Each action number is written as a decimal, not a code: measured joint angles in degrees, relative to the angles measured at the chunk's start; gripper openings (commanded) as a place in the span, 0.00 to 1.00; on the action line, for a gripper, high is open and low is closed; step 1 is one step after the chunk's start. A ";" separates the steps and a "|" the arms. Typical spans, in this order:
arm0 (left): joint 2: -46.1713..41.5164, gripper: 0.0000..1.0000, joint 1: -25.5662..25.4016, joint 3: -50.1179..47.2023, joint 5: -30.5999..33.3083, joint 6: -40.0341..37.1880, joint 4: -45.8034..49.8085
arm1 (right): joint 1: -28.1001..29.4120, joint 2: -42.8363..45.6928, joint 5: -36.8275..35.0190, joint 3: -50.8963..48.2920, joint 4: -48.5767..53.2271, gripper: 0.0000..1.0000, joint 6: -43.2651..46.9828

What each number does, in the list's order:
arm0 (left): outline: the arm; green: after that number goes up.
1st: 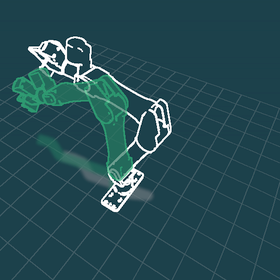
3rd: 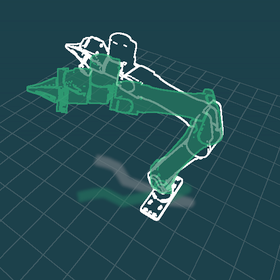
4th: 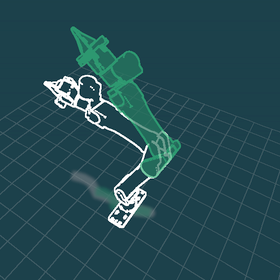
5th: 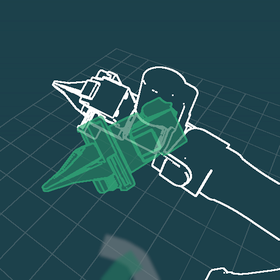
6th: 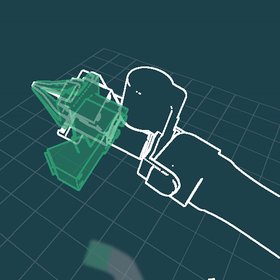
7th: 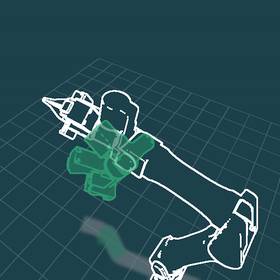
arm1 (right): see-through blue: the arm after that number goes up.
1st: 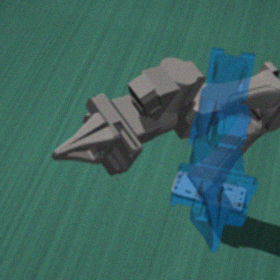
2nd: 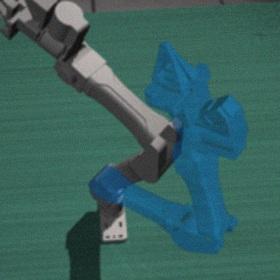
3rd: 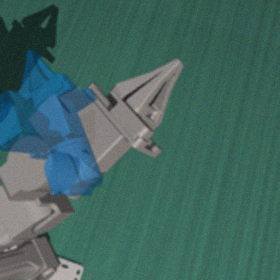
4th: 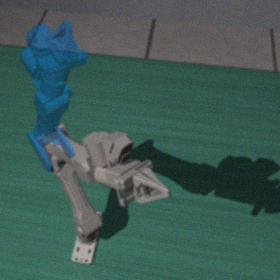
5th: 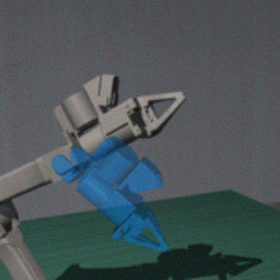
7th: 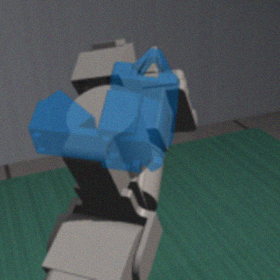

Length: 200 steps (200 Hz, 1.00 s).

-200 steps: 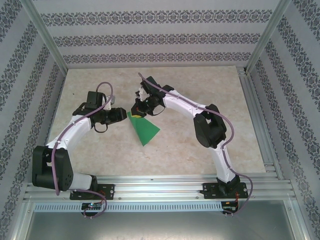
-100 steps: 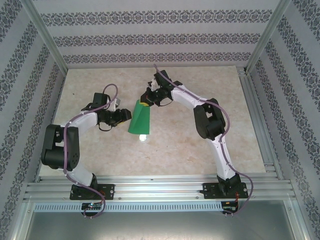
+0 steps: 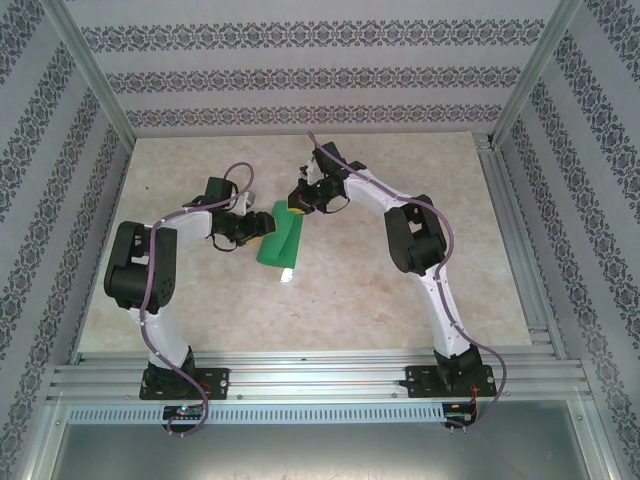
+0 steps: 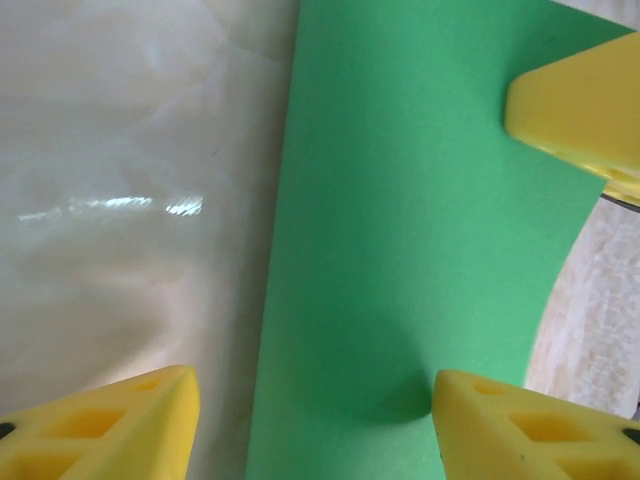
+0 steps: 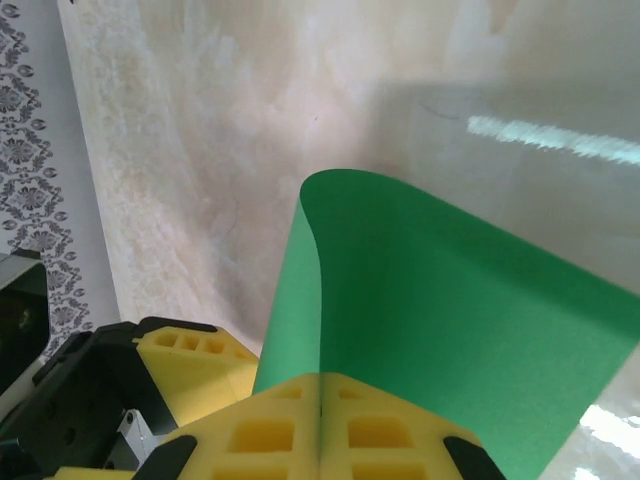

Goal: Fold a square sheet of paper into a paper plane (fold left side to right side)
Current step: First fold in half a square sheet of paper at the center of the table.

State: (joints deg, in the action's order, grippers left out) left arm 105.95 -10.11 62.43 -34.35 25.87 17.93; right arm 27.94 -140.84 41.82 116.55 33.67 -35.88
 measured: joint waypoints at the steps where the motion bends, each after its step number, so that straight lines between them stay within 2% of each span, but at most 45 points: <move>1: 0.04 0.63 -0.07 0.04 0.07 -0.02 0.00 | 0.00 -0.04 -0.02 0.04 0.02 0.00 0.02; 97: 4.76 0.56 -6.91 6.73 11.34 -1.88 6.08 | -1.46 -3.54 -1.44 3.30 2.58 0.02 1.97; 128: 4.85 0.52 -7.13 6.88 12.63 -2.29 6.45 | -1.46 -3.54 -1.51 3.08 2.49 0.05 2.45; 200: 5.16 0.52 -7.98 7.39 14.86 -2.89 7.13 | -1.44 -3.54 -2.58 1.29 2.29 0.12 2.62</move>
State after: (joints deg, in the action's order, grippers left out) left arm 111.11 -18.09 69.82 -19.49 22.98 25.06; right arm 26.50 -144.38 39.24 117.84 35.97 -33.26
